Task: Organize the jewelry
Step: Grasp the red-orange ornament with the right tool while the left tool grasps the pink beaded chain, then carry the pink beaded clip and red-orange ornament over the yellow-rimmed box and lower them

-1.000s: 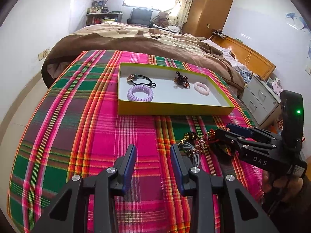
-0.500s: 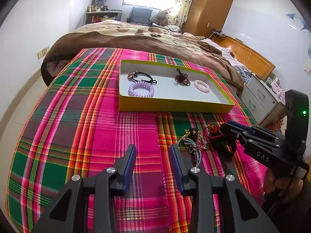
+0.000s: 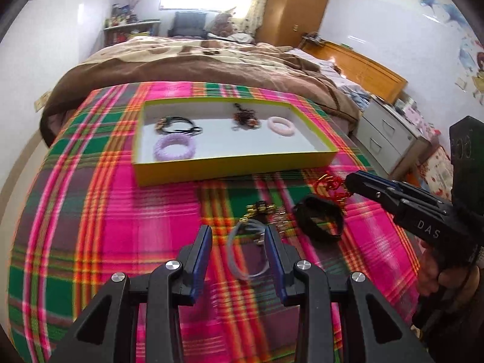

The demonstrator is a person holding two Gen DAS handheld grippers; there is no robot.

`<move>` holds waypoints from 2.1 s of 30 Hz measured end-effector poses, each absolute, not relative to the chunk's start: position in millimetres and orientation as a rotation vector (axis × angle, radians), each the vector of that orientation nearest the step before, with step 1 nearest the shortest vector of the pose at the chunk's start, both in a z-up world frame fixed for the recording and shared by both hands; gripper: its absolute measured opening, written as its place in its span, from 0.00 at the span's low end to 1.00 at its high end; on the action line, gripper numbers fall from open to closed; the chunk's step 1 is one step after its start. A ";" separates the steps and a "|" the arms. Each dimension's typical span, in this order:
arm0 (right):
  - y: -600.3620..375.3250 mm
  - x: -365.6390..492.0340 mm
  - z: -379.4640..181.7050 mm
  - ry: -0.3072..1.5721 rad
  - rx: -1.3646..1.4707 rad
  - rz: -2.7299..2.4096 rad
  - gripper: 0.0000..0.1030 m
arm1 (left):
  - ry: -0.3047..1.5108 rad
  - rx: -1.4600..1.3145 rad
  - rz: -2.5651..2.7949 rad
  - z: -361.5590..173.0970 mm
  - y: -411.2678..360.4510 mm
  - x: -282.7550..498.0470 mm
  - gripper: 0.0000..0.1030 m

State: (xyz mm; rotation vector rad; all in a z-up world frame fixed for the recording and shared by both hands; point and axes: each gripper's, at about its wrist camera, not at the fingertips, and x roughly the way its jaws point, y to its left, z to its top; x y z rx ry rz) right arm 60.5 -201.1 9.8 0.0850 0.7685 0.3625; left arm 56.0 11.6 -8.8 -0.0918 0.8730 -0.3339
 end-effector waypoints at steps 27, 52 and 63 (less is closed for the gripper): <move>-239.0 45.7 8.4 0.750 0.161 0.355 0.20 | 0.943 0.147 -0.359 -30.6 -61.1 80.6 0.35; -249.4 42.3 8.1 0.743 0.190 0.341 0.20 | 0.929 0.141 -0.368 -25.3 -61.2 70.4 0.13; -246.0 45.4 17.1 0.728 0.182 0.329 0.20 | 0.877 0.067 -0.352 -5.6 -42.5 71.5 0.13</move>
